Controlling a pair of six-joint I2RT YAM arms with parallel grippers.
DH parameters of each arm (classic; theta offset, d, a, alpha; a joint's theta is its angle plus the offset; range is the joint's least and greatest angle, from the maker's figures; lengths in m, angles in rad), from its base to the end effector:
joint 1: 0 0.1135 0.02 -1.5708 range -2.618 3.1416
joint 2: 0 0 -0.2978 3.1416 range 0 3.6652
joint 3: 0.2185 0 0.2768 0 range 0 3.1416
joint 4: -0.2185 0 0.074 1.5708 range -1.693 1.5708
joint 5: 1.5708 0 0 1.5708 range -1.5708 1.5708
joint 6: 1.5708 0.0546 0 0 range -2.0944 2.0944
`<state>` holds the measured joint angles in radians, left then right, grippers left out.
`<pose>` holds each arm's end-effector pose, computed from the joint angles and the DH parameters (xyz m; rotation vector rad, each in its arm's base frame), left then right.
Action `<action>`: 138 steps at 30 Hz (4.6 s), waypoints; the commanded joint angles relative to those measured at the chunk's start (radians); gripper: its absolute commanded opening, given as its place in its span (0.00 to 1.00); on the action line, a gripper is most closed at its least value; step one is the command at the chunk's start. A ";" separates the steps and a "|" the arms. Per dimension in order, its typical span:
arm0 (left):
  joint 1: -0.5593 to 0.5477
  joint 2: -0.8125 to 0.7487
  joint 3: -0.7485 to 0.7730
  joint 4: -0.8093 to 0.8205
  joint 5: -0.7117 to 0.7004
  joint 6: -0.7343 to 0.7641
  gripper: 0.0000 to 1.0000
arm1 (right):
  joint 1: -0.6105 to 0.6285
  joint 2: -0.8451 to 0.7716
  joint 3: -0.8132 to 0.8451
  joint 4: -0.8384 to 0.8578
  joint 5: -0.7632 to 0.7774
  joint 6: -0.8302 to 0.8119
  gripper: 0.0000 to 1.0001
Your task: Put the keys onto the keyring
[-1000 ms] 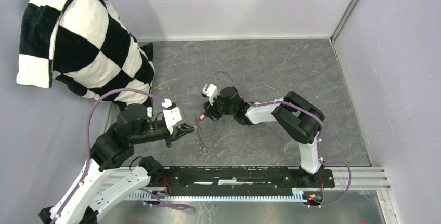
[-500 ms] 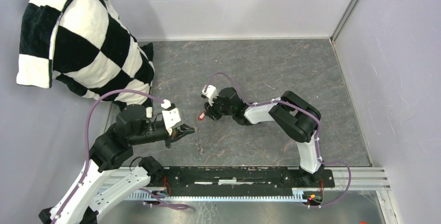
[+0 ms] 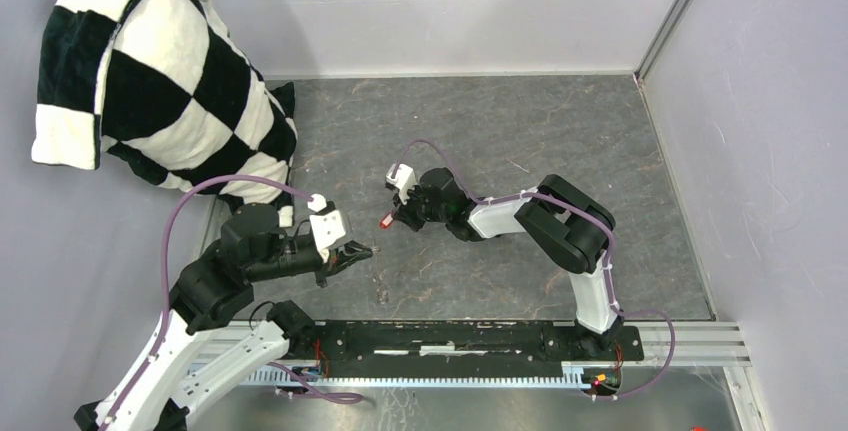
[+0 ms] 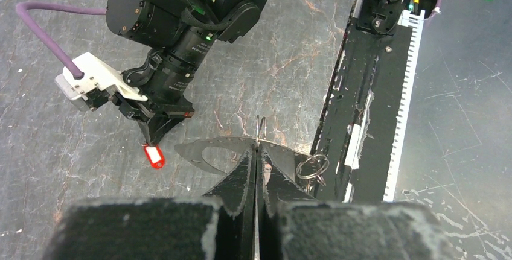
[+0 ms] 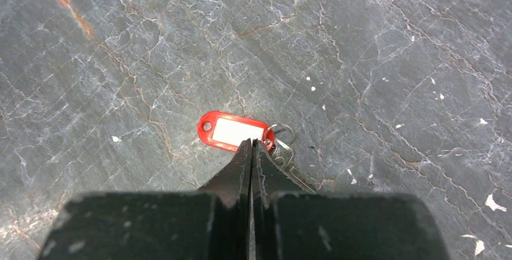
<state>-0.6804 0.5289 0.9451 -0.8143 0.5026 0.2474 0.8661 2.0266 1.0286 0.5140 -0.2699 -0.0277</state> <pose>0.0597 -0.0822 0.3807 1.1815 1.6109 -0.7748 0.2869 0.3599 0.1274 -1.0754 1.8409 0.7860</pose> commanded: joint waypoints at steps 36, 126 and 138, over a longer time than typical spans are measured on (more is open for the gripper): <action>-0.001 0.067 0.003 0.120 -0.096 0.000 0.02 | 0.002 -0.005 0.045 0.049 -0.035 -0.012 0.32; -0.001 0.081 -0.006 0.075 -0.377 0.121 0.02 | 0.011 -0.146 -0.209 0.178 -0.048 0.046 0.27; -0.001 0.078 0.000 0.072 -0.362 0.110 0.02 | 0.010 -0.127 -0.223 0.150 -0.047 0.036 0.20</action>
<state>-0.6804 0.6090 0.9249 -0.7723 0.1318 0.3386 0.8715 1.8851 0.7944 0.6483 -0.3111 0.0135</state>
